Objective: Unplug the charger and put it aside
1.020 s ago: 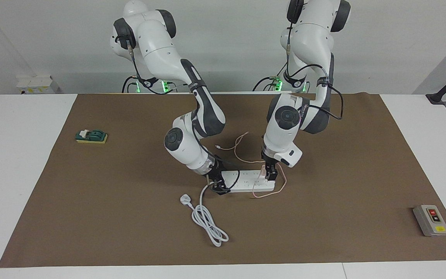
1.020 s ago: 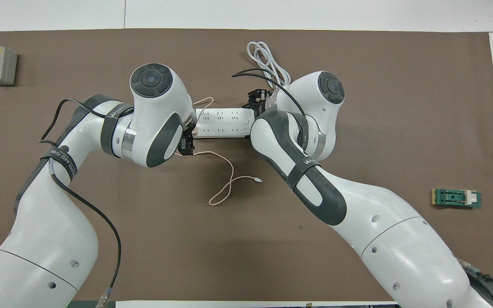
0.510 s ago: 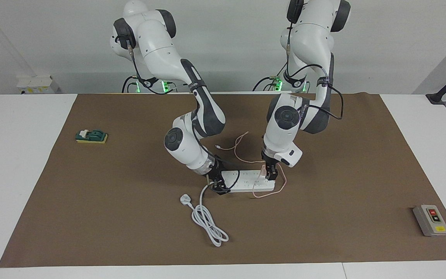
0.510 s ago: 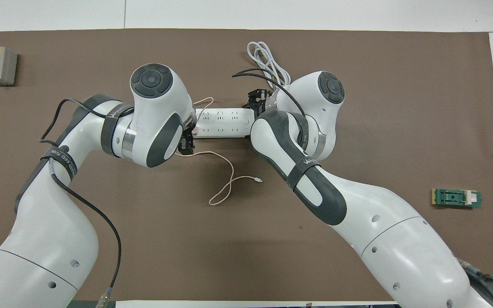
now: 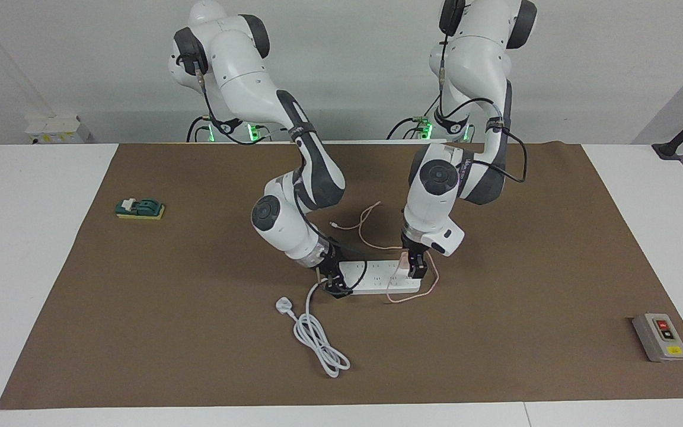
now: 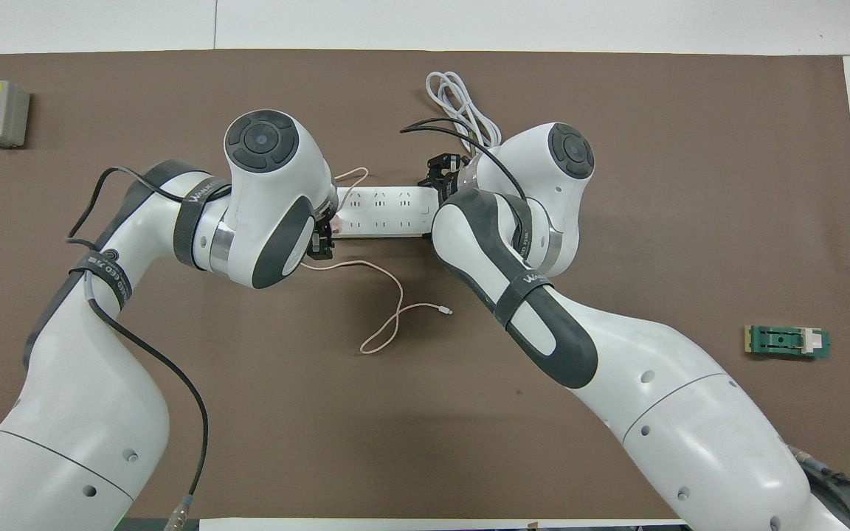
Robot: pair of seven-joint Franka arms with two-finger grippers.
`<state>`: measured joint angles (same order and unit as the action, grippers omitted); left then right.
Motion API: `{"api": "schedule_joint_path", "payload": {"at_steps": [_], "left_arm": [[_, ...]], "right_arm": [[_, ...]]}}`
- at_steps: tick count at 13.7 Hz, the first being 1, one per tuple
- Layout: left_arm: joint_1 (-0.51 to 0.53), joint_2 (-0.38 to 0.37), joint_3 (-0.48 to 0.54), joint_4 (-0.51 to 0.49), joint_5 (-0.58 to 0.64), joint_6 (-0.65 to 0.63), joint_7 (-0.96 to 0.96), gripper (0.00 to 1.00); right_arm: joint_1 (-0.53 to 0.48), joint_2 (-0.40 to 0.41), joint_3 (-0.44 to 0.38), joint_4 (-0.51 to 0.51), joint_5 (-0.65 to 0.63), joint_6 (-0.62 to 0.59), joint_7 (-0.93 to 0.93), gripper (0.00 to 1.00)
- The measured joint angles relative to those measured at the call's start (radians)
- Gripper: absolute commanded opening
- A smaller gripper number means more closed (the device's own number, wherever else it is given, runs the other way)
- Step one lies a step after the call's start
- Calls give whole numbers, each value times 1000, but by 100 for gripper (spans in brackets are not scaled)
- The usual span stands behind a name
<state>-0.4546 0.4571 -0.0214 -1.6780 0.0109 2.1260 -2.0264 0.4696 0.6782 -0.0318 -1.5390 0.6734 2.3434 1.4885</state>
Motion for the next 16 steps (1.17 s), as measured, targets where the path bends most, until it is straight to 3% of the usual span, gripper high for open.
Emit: {"api": "schedule_joint_path", "payload": {"at_steps": [2, 5, 6, 16], "left_arm": [[0, 0, 0, -2, 2, 0, 0, 58], [-3, 0, 0, -16, 3, -1, -1, 6], [-8, 0, 0, -18, 4, -2, -1, 0], [-12, 0, 4, -16, 22, 12, 0, 0]], "right_arm": [[0, 0, 0, 0, 0, 0, 0, 0], [0, 0, 0, 0, 0, 0, 0, 0], [0, 0, 0, 0, 0, 0, 0, 0], [0, 0, 0, 0, 0, 0, -4, 0]]}}
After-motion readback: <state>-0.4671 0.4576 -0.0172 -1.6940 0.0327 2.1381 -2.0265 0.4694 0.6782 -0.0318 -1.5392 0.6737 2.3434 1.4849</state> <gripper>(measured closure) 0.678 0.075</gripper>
